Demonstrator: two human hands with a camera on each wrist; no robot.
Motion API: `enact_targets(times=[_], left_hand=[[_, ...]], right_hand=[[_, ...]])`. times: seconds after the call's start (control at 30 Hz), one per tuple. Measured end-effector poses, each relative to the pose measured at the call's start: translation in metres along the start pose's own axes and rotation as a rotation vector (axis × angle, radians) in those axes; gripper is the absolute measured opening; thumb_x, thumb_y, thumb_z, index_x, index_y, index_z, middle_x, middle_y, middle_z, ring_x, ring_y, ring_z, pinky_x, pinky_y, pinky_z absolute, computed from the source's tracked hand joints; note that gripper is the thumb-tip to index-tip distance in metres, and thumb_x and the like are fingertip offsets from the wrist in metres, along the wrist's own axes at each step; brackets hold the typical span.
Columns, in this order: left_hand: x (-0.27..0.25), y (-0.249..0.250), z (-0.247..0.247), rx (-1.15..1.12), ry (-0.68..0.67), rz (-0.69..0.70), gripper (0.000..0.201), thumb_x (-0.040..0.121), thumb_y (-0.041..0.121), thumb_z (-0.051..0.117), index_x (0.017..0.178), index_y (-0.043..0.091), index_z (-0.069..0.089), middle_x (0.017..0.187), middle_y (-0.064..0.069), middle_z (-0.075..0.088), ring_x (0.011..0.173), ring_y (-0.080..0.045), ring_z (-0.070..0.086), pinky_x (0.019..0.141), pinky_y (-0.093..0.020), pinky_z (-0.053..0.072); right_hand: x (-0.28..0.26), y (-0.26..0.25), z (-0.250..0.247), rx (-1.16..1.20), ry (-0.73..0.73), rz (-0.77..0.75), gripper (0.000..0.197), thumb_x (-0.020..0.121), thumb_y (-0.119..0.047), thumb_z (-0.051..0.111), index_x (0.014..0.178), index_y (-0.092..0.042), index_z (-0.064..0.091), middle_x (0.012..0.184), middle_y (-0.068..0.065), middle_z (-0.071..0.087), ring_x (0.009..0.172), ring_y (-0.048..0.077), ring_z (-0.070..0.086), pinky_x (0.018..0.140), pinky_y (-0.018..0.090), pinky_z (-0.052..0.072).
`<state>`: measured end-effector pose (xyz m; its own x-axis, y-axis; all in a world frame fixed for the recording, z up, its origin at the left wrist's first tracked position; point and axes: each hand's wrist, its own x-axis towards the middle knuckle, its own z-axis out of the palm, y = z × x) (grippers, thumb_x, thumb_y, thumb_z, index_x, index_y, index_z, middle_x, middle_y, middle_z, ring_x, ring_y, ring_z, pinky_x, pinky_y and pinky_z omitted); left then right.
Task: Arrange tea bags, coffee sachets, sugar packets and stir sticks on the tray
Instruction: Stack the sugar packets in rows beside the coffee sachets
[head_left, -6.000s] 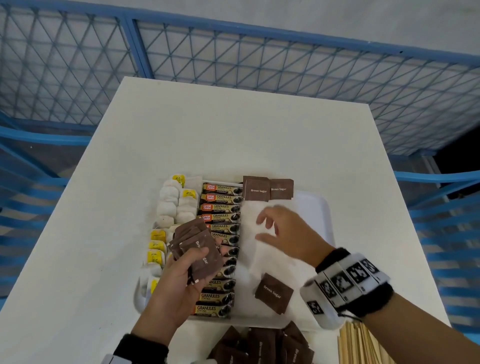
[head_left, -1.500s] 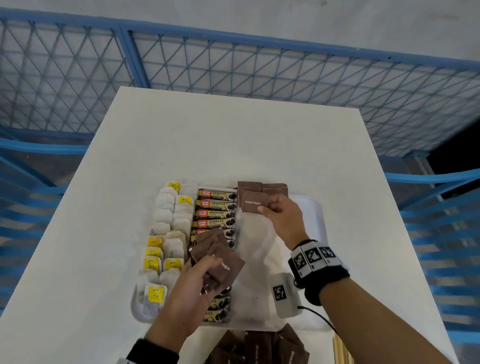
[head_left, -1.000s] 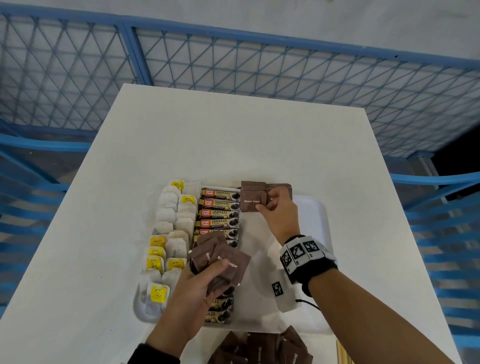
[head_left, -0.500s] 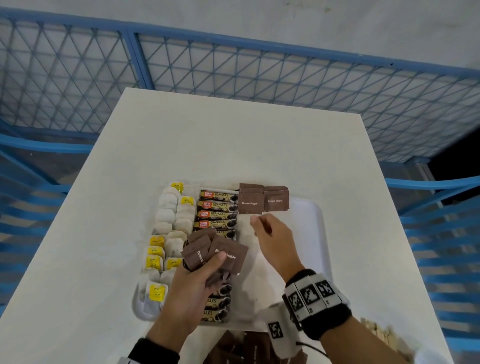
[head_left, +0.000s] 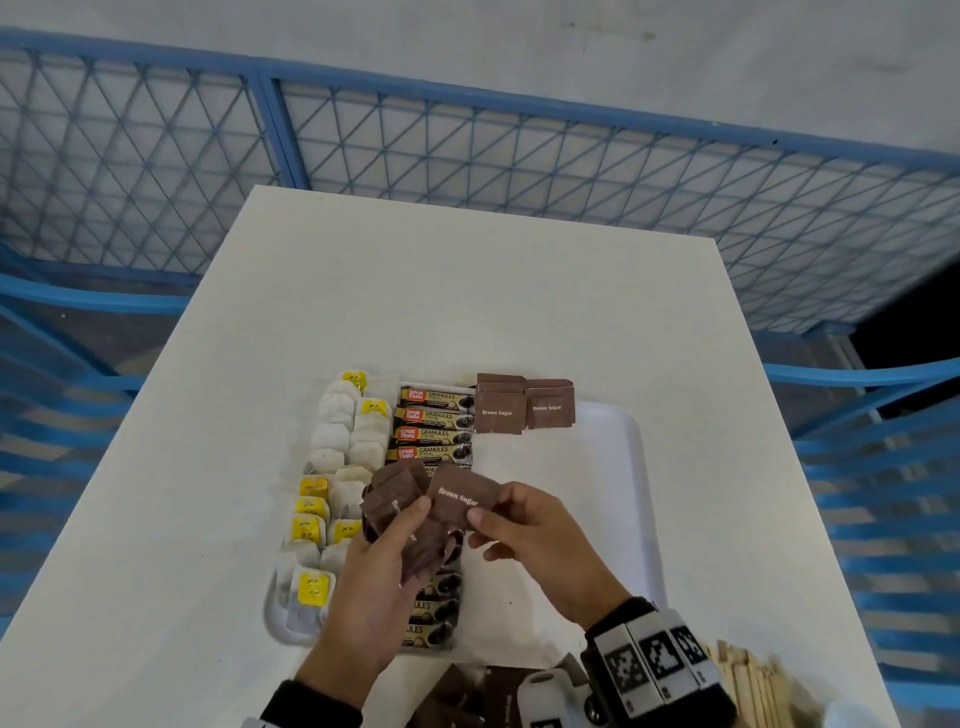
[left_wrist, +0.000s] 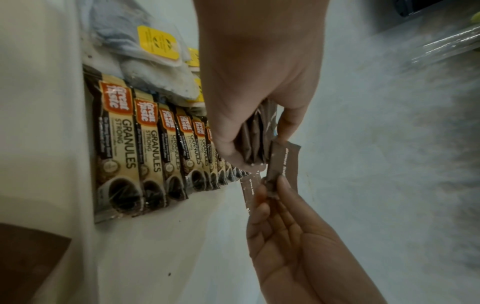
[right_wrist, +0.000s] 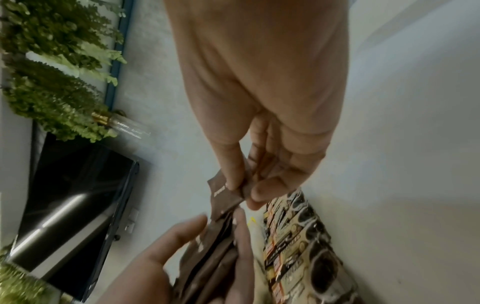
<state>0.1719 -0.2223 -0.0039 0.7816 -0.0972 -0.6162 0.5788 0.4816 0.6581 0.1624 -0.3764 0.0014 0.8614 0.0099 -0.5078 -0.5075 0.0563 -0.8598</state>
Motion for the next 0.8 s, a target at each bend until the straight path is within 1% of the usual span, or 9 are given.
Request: enact_targets(times=[0.07,0.13,0.2,0.33,0.43,0.53,0.63,0.7,0.8], left_hand=[[-0.001,0.001,-0.001,-0.016,-0.01,-0.026,0.02,0.089,0.01,0.054,0.105,0.004,0.063,0.091,-0.015,0.071,0.08,-0.022,0.068,0.064,-0.029,0.058],[-0.001,0.003,-0.001,-0.042,-0.019,-0.032,0.018,0.09,0.007,0.049,0.098,0.002,0.064,0.084,-0.014,0.072,0.074,-0.02,0.069,0.069,-0.032,0.059],[-0.001,0.004,-0.001,-0.057,-0.013,-0.03,0.019,0.09,0.005,0.048,0.101,0.0,0.063,0.086,-0.015,0.072,0.074,-0.021,0.07,0.073,-0.035,0.058],[-0.002,0.002,-0.002,-0.035,0.002,-0.025,0.02,0.089,0.003,0.053,0.106,0.001,0.063,0.093,-0.019,0.072,0.076,-0.025,0.071,0.066,-0.032,0.06],[-0.004,0.001,-0.001,-0.008,-0.002,-0.018,0.018,0.088,0.002,0.054,0.104,0.004,0.064,0.089,-0.017,0.073,0.076,-0.025,0.071,0.067,-0.03,0.06],[-0.003,-0.002,-0.002,0.021,0.013,-0.011,0.021,0.087,0.002,0.057,0.107,0.005,0.063,0.089,-0.015,0.073,0.073,-0.024,0.071,0.065,-0.029,0.059],[-0.002,-0.003,-0.001,0.051,0.01,-0.01,0.022,0.085,0.002,0.059,0.107,0.004,0.064,0.087,-0.014,0.073,0.068,-0.022,0.07,0.064,-0.028,0.059],[-0.001,-0.003,-0.001,0.052,0.013,-0.003,0.024,0.084,0.002,0.059,0.108,0.003,0.063,0.088,-0.014,0.073,0.069,-0.021,0.07,0.062,-0.027,0.059],[0.0,-0.003,-0.002,0.047,0.014,0.001,0.029,0.083,0.002,0.06,0.112,0.002,0.062,0.092,-0.015,0.072,0.073,-0.023,0.069,0.061,-0.028,0.059]], right_hand=[[0.003,-0.002,-0.007,0.036,0.025,-0.016,0.016,0.087,-0.006,0.062,0.1,0.002,0.059,0.082,0.006,0.068,0.068,0.013,0.063,0.062,0.021,0.05],[0.009,-0.005,-0.018,0.022,0.099,-0.031,0.008,0.086,-0.004,0.062,0.094,-0.003,0.06,0.078,0.003,0.067,0.064,0.012,0.061,0.059,0.02,0.049],[0.02,-0.007,-0.033,-0.052,0.215,-0.05,0.006,0.086,-0.004,0.062,0.088,-0.01,0.061,0.076,0.001,0.066,0.063,0.011,0.058,0.057,0.018,0.047],[0.047,-0.005,-0.069,-0.228,0.427,-0.084,0.004,0.085,-0.009,0.064,0.087,-0.007,0.063,0.074,0.001,0.063,0.062,0.011,0.053,0.058,0.019,0.04],[0.063,-0.006,-0.087,-0.318,0.474,-0.086,0.003,0.085,-0.011,0.065,0.086,-0.009,0.063,0.068,-0.001,0.059,0.061,0.011,0.051,0.057,0.017,0.039],[0.073,-0.007,-0.094,-0.375,0.491,-0.113,0.002,0.084,-0.008,0.066,0.084,-0.008,0.064,0.063,-0.003,0.056,0.058,0.007,0.049,0.05,0.007,0.037],[0.081,-0.005,-0.099,-0.427,0.53,-0.139,0.005,0.081,-0.009,0.069,0.083,-0.01,0.065,0.067,-0.005,0.06,0.062,0.004,0.052,0.052,0.0,0.037],[0.086,-0.004,-0.1,-0.449,0.554,-0.14,0.009,0.078,-0.011,0.071,0.079,-0.016,0.064,0.07,-0.006,0.061,0.066,0.009,0.055,0.057,0.005,0.04],[0.091,-0.002,-0.098,-0.48,0.584,-0.135,0.02,0.077,-0.016,0.072,0.07,-0.027,0.057,0.068,-0.008,0.06,0.069,0.012,0.057,0.062,0.017,0.043]])
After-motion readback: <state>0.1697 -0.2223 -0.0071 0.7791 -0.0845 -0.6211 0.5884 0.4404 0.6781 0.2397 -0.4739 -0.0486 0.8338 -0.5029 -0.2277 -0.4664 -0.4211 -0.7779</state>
